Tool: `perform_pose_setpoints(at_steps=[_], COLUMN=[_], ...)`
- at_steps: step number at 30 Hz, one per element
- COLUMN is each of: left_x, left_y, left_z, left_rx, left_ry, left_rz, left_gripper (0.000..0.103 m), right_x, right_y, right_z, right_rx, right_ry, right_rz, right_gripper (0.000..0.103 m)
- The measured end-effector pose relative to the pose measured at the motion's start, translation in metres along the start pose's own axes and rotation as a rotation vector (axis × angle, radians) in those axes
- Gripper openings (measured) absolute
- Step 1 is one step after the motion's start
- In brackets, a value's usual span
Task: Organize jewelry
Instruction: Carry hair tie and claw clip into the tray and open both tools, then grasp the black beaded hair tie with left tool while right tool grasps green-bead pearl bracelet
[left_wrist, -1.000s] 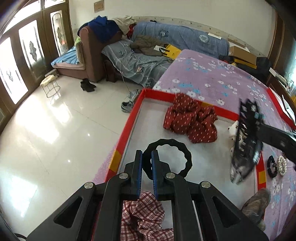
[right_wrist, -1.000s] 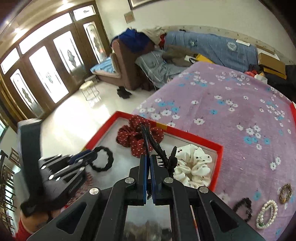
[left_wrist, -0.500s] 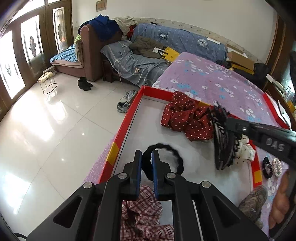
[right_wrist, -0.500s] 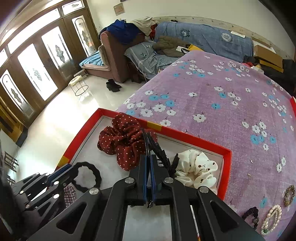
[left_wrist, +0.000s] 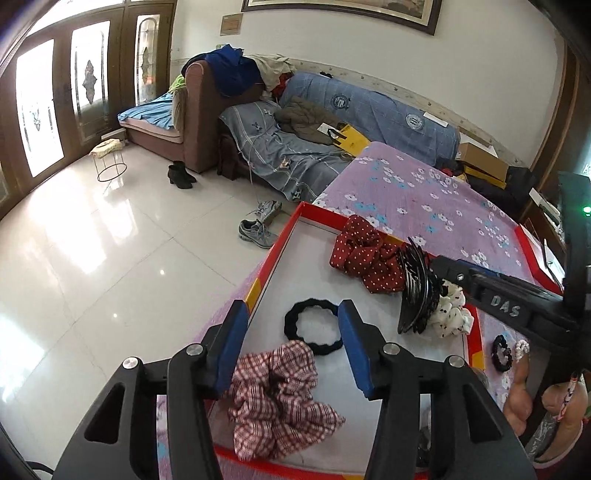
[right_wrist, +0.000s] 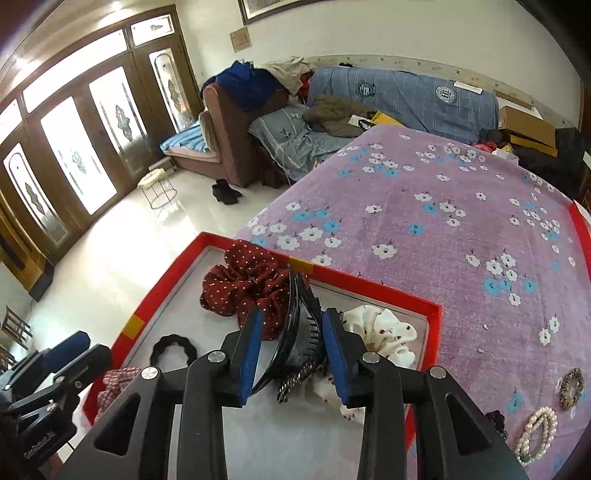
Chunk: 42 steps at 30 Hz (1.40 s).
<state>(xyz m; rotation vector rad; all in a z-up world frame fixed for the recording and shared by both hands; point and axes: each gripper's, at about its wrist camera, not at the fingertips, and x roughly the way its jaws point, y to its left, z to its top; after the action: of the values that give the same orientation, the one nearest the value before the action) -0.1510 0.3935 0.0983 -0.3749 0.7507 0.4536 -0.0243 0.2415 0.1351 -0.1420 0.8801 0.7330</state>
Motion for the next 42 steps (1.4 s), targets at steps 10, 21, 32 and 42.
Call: perform_pose_setpoints(at_steps=[10, 21, 32, 42], left_x=[-0.025, -0.039, 0.000, 0.065], left_y=[-0.036, -0.123, -0.260, -0.293], left_z=[-0.011, -0.026, -0.067, -0.082], left_rx=[0.061, 0.193, 0.418, 0.442], left_ry=[-0.033, -0.019, 0.114, 0.207], left_rz=[0.021, -0.113, -0.254, -0.186], left_gripper=[0.055, 0.056, 0.055, 0.051], right_x=[-0.069, -0.155, -0.144, -0.123], right_y=[-0.045, -0.188, -0.264, -0.279], right_z=[-0.034, -0.093, -0.145, -0.154], right_rx=[0.016, 0.252, 0.351, 0.339], right_ry=[-0.062, -0.112, -0.034, 0.002], right_rz=[0.001, -0.184, -0.261, -0.212], right_gripper=[0.055, 0.065, 0.055, 0.051])
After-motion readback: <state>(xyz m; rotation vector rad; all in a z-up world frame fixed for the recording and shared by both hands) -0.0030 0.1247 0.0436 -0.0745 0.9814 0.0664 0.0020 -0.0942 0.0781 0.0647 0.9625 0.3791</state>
